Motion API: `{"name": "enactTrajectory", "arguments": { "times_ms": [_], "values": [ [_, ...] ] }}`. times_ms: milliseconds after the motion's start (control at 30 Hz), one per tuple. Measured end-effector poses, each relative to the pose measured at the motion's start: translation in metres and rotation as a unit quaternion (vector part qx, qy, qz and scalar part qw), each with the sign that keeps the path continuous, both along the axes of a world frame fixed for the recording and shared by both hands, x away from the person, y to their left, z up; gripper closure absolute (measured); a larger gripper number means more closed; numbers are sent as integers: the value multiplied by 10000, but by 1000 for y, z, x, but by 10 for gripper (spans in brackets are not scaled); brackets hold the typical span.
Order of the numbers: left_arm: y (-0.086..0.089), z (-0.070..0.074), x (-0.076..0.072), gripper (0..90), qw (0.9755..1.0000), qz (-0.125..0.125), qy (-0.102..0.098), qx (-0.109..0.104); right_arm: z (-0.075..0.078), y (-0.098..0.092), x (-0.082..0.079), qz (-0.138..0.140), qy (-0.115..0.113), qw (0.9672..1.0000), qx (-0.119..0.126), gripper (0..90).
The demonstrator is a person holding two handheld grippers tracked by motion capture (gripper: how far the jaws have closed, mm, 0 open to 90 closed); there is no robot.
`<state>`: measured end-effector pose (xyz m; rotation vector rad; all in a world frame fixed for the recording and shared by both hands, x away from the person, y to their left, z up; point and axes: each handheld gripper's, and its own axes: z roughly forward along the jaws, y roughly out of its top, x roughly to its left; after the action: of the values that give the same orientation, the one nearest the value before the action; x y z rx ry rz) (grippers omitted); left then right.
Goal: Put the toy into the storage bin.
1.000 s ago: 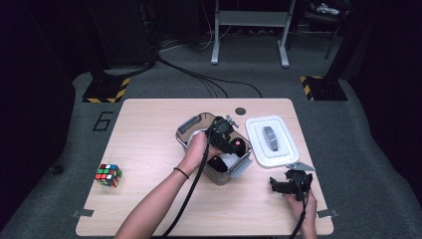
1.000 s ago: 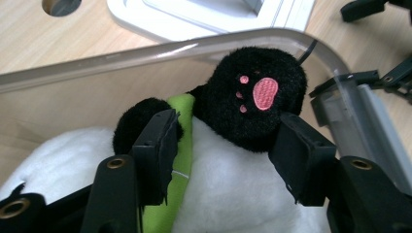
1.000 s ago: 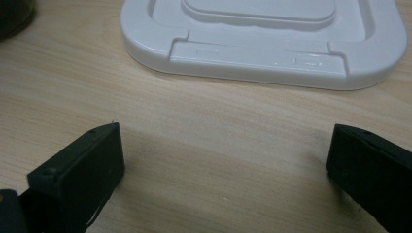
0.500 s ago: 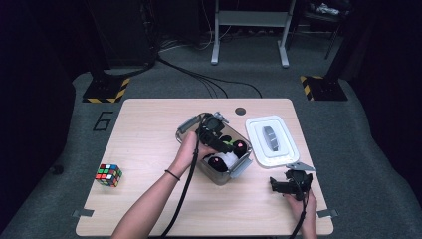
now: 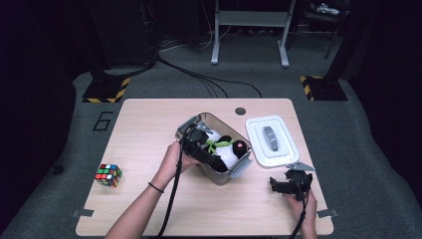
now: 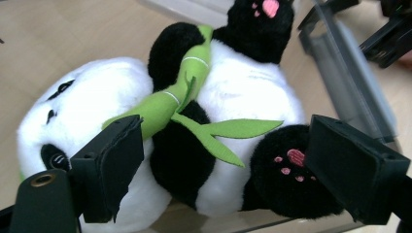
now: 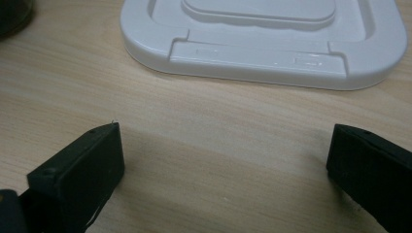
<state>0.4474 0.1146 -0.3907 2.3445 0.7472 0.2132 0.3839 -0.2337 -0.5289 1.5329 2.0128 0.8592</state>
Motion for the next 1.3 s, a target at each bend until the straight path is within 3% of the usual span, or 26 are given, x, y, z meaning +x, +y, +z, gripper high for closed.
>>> {"name": "enactTrajectory", "arguments": {
  "times_ms": [67,167,433,500,667,833,1067,1300],
  "values": [
    [-5,-5,-1,144,9998,-31,-17,183,0,0,0,-1,0,10000,1,0],
    [-7,-8,-1,145,9998,-13,-30,211,0,0,0,1,-1,10000,-1,0],
    [-17,-12,-4,151,9977,9,-267,615,0,0,0,1,-1,10000,0,0],
    [-17,-11,-3,155,9981,-5,-265,551,0,0,0,1,-2,10000,0,0],
    [-8,-4,-5,152,9994,11,-330,72,0,0,0,3,-3,10000,-1,0],
    [9,8,-10,125,9985,111,-455,-266,0,0,0,2,-1,10000,-1,0],
    [38,18,-15,88,9960,404,-570,-549,0,0,0,4,-4,10000,-1,0],
    [67,24,-20,72,9930,684,-713,-644,0,0,0,1,-3,10000,-1,0]
  ]
}}
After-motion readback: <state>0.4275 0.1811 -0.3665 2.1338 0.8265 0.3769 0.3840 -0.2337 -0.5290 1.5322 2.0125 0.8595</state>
